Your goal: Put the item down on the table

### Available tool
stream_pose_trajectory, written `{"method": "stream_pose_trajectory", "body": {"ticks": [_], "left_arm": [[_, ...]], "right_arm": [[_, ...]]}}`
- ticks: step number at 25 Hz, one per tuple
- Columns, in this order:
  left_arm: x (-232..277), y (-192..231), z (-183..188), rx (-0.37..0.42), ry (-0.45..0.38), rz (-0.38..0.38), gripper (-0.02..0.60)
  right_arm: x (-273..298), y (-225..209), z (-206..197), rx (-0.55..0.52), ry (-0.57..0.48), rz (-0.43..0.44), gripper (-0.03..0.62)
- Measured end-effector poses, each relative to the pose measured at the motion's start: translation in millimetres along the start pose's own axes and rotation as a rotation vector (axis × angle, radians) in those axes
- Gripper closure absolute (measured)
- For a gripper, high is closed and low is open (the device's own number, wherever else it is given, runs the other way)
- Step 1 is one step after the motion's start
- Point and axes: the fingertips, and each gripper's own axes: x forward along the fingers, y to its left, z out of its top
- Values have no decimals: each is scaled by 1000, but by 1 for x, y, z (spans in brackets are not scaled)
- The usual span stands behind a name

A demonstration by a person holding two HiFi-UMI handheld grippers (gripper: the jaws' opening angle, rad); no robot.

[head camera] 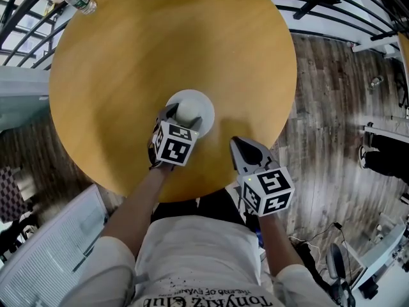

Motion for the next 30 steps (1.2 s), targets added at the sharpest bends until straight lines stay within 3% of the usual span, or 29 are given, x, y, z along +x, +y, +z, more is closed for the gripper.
{"method": "stream_pose_trajectory", "body": {"ticks": [13,24,30], "left_arm": [[2,-3,-1,47,24,9,249],[-14,-2,12,35,-39,11,248],[-46,-13,23,-13,-106,-18,247]], "right_arm": [[-1,2,2,5,-10,4,568],[-8,7,7,2,-25,4,568],[-12,17,15,-14,-48,23,568]]}}
